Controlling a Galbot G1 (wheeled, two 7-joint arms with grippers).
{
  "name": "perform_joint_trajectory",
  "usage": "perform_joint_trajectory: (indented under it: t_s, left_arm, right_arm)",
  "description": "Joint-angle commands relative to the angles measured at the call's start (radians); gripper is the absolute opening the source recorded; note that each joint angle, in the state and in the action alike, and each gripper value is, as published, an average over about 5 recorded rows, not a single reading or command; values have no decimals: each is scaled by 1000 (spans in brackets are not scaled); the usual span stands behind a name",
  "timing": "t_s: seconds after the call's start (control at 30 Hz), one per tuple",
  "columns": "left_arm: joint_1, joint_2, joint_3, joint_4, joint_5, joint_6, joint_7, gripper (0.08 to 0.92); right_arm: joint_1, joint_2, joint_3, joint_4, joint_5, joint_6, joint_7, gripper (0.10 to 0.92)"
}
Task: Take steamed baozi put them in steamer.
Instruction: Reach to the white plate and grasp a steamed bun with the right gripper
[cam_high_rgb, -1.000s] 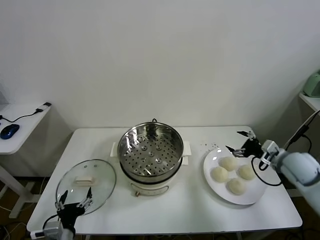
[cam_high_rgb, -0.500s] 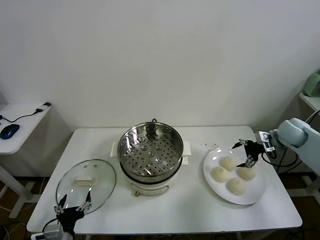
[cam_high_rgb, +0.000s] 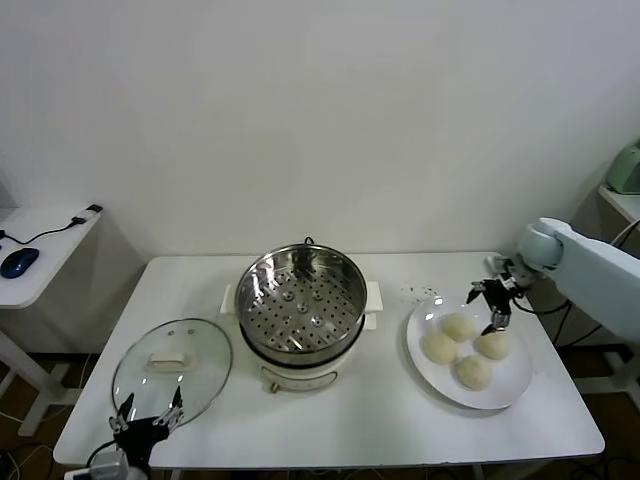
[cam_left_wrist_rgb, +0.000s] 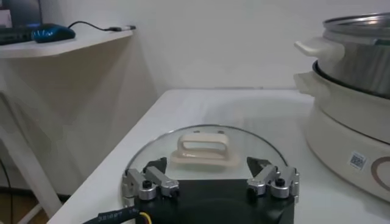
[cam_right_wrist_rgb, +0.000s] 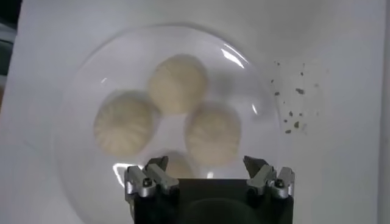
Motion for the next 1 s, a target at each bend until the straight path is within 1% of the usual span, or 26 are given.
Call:
perform_joint_trajectory:
  t_s: [0.03, 0.5, 0.6, 0.77, 0.83, 1.0]
  left_arm:
    - [1, -1, 0, 3, 1, -1, 0, 823]
    - [6, -6, 9, 1, 15, -3, -3, 823]
    - [7, -6, 10, 1, 16, -4, -4, 823]
    - [7, -5, 9, -2, 17, -1, -5, 823]
    - [7, -5, 11, -4, 18, 0, -5, 823]
    - [7, -7, 15, -13, 22, 3, -5, 823]
  right_arm:
    - [-28, 73, -9, -79, -43, -15, 14, 823]
    - [-101, 120, 83, -135, -88, -60, 55, 820]
    - [-102, 120, 91, -138, -74, -67, 55, 787]
    - [-95, 102, 83, -103, -32, -85, 38, 668]
    - [-80, 88, 70, -80, -16, -92, 33, 645]
    - [71, 44, -37, 1, 69, -92, 21, 637]
